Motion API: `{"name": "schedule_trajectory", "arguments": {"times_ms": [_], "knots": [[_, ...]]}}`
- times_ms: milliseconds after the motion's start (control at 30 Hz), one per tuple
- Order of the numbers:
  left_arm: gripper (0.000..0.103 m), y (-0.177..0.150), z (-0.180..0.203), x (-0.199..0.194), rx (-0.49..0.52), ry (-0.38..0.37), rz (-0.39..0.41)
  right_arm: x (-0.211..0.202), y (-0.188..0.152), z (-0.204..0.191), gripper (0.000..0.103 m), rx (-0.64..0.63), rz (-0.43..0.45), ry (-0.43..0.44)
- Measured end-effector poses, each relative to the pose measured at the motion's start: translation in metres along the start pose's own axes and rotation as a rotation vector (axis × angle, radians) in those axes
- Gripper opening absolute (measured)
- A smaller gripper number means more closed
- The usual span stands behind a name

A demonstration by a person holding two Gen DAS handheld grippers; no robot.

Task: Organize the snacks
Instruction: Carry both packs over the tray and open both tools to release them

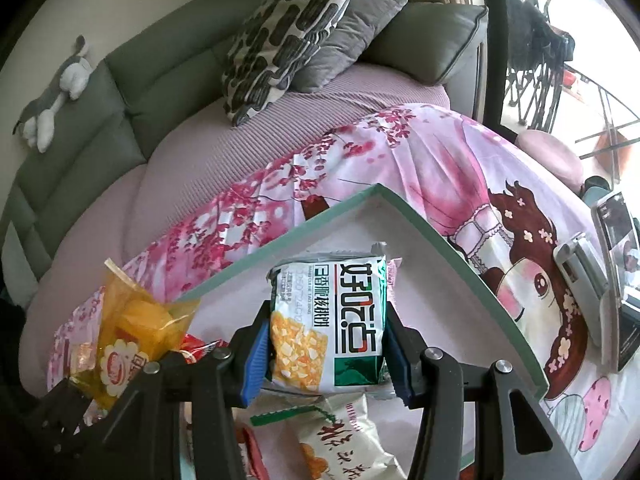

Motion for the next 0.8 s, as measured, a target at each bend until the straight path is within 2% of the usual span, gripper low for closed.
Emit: {"name": "schedule_trajectory", "arguments": {"times_ms": [167, 267, 367, 567, 667, 800], "knots": [[0.063, -0.002, 0.003, 0.006, -0.012, -0.016, -0.017, 0.003, -0.002, -0.001, 0.053, -0.001, -0.013, 0.004], [0.067, -0.003, 0.001, 0.007, -0.025, -0.021, -0.025, 0.003, -0.002, -0.002, 0.053, -0.003, -0.016, 0.006], [0.073, -0.002, -0.001, 0.005, -0.031, -0.014, -0.018, 0.002, -0.001, -0.002, 0.054, 0.000, -0.014, 0.013], [0.073, -0.003, -0.005, -0.001, -0.033, -0.007, -0.011, 0.002, -0.001, -0.007, 0.055, -0.010, -0.019, 0.028], [0.079, -0.004, -0.009, -0.004, -0.042, -0.007, -0.008, -0.002, 0.001, -0.010, 0.055, -0.012, -0.008, 0.030], [0.079, -0.004, -0.016, -0.009, -0.049, 0.005, 0.002, -0.003, 0.001, -0.014, 0.059, -0.009, -0.011, 0.045]]}}
Point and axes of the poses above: each gripper's, at about its wrist camera, not at the fingertips, and x roughly the way its jaws point, z to its right, y to its top, the point moved 9 cm from there along x, roughly the way its jaws point, and after that the axes turned 1 degree about y, right-handed, at the moved point
